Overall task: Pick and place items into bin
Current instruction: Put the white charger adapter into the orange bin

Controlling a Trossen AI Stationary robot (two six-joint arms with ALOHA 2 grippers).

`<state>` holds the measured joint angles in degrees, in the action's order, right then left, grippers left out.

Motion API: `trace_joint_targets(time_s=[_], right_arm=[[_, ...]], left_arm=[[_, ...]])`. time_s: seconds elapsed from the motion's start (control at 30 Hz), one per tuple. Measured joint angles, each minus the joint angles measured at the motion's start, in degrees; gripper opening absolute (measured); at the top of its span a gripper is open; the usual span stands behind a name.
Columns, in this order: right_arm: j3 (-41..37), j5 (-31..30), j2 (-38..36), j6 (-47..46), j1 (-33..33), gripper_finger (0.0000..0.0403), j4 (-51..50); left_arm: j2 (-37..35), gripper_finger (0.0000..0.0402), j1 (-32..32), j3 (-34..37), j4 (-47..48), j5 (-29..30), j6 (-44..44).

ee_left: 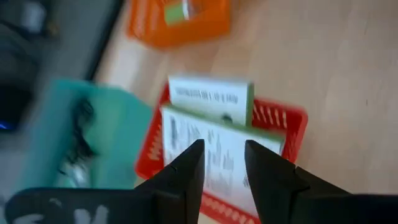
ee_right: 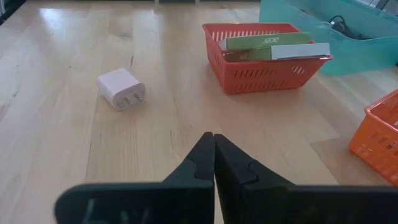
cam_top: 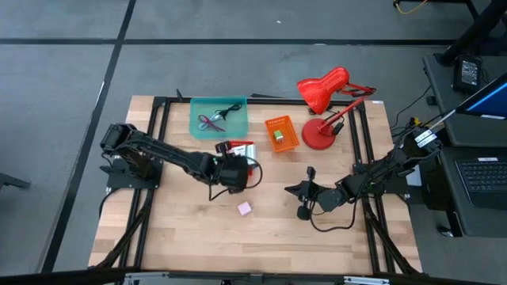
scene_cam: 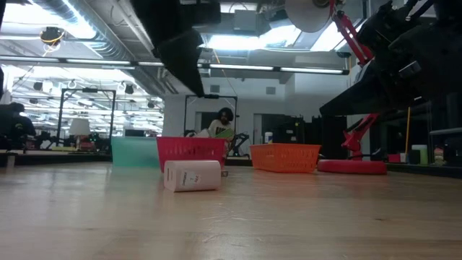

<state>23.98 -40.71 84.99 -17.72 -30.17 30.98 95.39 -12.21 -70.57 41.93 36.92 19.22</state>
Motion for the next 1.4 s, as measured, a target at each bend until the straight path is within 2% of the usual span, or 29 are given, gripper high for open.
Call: trace_joint_targets(time_s=[0.13,0.33,0.5,0.77,0.9,1.13,1.4], right_arm=[[0.0,0.0,0.0,-0.2,0.0,0.0000,0.0],[0.0,0.0,0.0,-1.6,0.0,0.0000,0.2],[0.0,0.3,0.0,-1.3,0.0,0.0000,1.2],[0.0,0.7,0.0,0.0,-0.2,0.0000,4.1],[0.1,2.4,0.0,0.3,-0.9,0.0000,5.3],[0.1,2.4,0.0,6.5,-1.8,0.0000,5.2],[0.1,2.4,0.0,6.1,-1.7,0.0000,5.0]], left_arm=[[-0.6,0.0091,-3.5,0.0,-1.4,6.3,-2.5],[-3.7,0.0062,-8.0,1.4,-2.3,6.8,-1.6],[-6.5,0.0036,-11.7,4.5,-5.6,4.7,1.0],[-7.2,0.0002,-18.0,8.7,-18.9,-2.2,1.6],[-7.1,0.0003,-20.0,11.2,-24.5,-3.1,1.7],[-7.1,0.0013,-22.3,13.0,-26.1,-3.1,4.5],[-5.8,0.0091,-24.1,17.4,-33.6,-5.1,9.2]])
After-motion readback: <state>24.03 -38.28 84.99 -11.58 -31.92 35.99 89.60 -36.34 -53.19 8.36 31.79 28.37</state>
